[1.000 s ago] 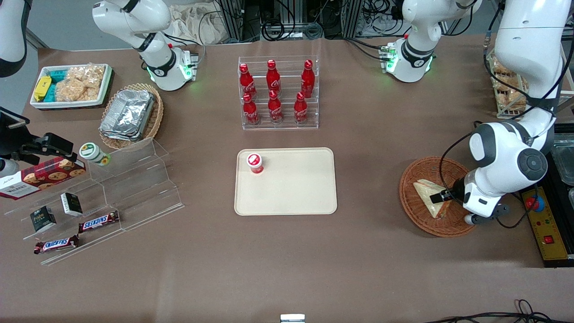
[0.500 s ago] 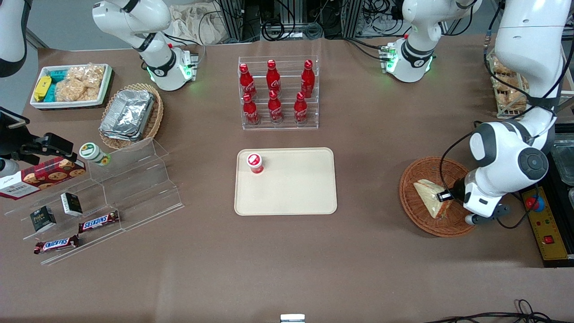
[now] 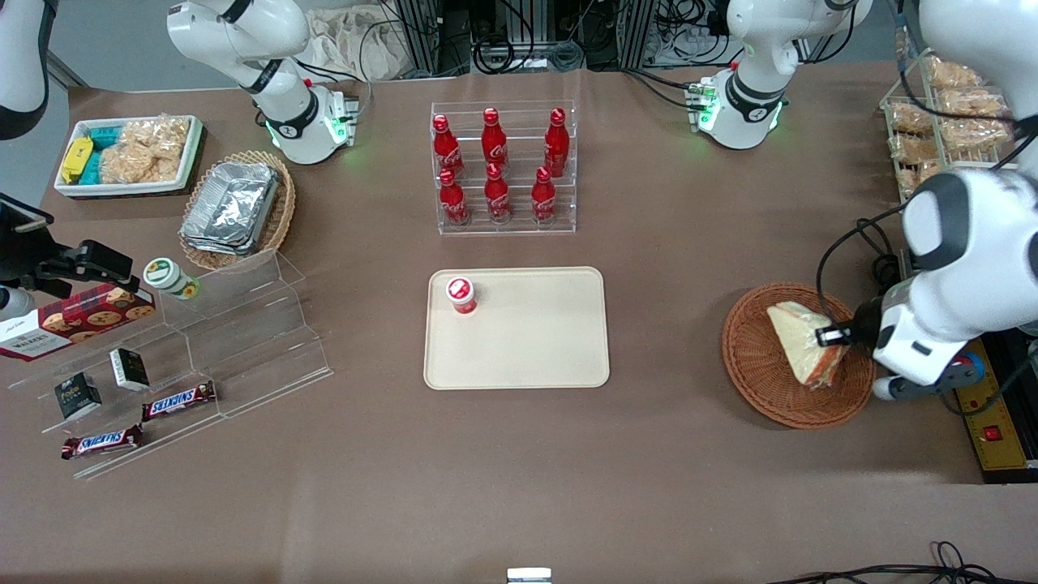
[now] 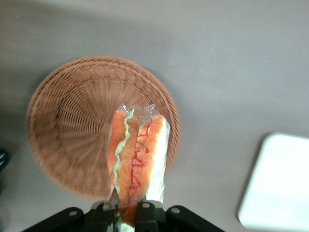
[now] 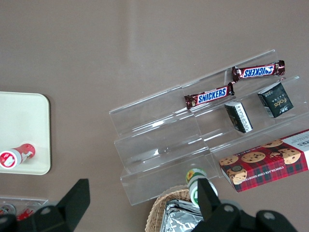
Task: Place sandwich from basket to tray
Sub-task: 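Carry the sandwich with the left gripper over the white tray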
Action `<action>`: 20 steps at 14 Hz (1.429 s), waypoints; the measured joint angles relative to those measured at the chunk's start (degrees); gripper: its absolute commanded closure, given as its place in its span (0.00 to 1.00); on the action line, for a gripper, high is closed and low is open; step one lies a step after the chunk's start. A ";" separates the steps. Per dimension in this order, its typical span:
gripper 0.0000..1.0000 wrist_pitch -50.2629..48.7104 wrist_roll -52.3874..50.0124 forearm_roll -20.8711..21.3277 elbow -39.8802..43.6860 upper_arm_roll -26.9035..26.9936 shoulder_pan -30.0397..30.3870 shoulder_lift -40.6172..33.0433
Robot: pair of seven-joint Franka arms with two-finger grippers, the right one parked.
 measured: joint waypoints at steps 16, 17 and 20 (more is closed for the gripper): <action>0.99 -23.42 -25.18 -0.35 23.51 -0.60 -31.13 1.64; 0.99 -21.44 -26.47 -0.34 23.38 -0.56 -32.39 3.26; 0.99 -13.90 -30.20 0.43 22.89 -0.48 -35.36 9.84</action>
